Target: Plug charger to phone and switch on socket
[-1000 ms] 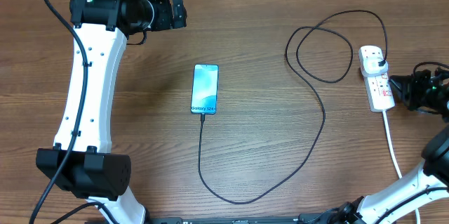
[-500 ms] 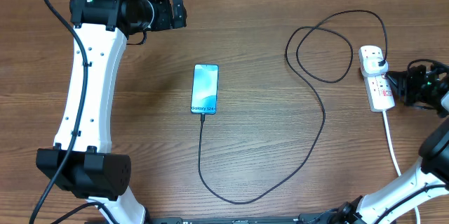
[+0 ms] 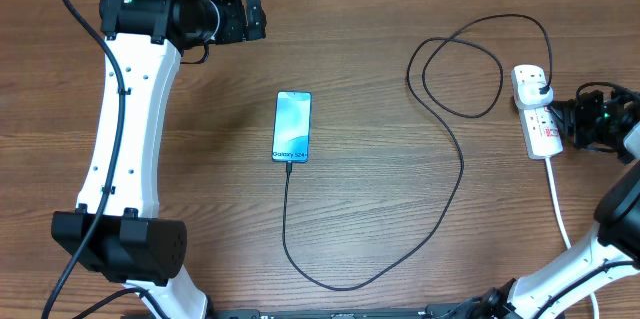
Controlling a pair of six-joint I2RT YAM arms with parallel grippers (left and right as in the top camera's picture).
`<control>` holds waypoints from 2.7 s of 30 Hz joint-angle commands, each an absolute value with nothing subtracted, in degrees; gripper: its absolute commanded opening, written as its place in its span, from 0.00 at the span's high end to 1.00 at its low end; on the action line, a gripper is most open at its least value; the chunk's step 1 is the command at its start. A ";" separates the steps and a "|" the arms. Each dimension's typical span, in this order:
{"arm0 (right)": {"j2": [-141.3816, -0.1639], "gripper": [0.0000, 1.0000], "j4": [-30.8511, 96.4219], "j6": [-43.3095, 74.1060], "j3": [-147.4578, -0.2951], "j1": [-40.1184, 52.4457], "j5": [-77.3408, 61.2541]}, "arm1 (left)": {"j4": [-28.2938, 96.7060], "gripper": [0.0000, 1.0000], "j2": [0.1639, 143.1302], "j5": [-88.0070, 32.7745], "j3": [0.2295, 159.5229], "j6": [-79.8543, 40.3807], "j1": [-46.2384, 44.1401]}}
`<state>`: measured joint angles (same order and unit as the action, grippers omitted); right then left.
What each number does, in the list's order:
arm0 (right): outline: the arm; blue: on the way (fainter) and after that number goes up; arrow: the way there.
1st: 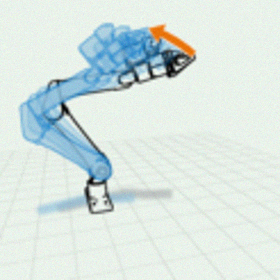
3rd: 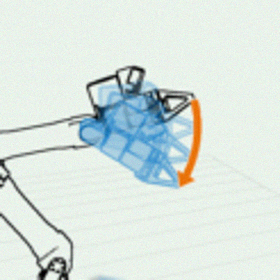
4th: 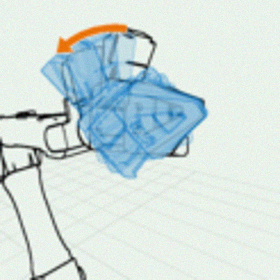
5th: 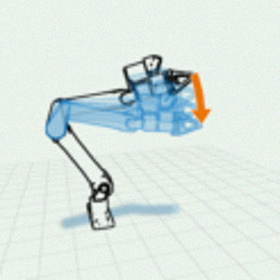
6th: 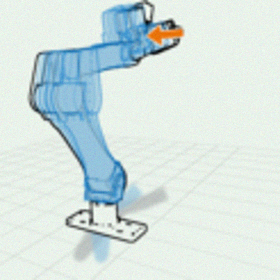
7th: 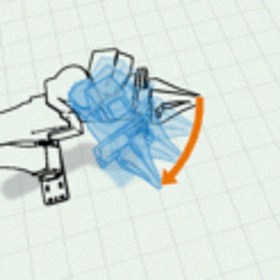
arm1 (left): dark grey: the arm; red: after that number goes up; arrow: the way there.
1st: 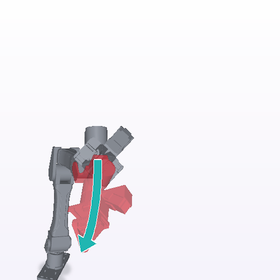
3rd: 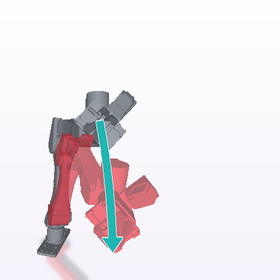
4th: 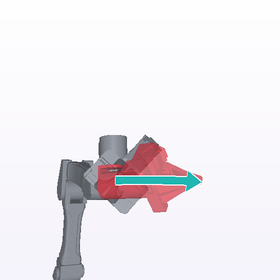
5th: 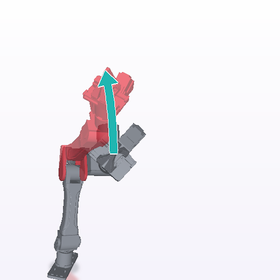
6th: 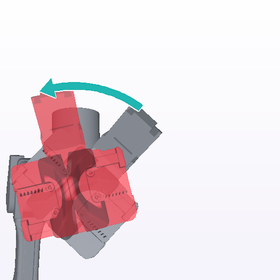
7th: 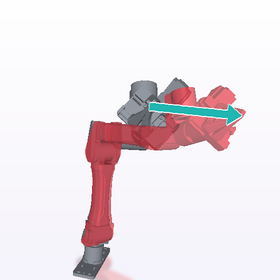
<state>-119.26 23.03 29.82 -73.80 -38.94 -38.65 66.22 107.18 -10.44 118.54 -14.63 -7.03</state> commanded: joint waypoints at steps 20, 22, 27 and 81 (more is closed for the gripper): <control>-119.72 0.96 30.26 28.69 -72.71 -33.06 -32.60 | 66.22 0.00 107.53 -9.89 118.24 -14.81 -7.11; -119.70 0.96 30.11 28.69 -72.73 -33.34 -32.62 | 66.22 0.00 107.53 -9.89 118.24 -14.81 -7.11; -118.83 0.96 30.81 28.42 -72.82 -35.55 -32.64 | 66.22 0.00 107.53 -9.89 118.24 -14.81 -7.11; -54.39 0.00 73.65 2.00 -73.23 -25.74 -28.34 | 66.22 0.00 107.53 -9.89 118.24 -14.81 -7.11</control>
<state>-54.54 73.63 4.62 -72.75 -26.11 -28.67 66.24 107.18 -10.41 118.52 -14.63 -7.03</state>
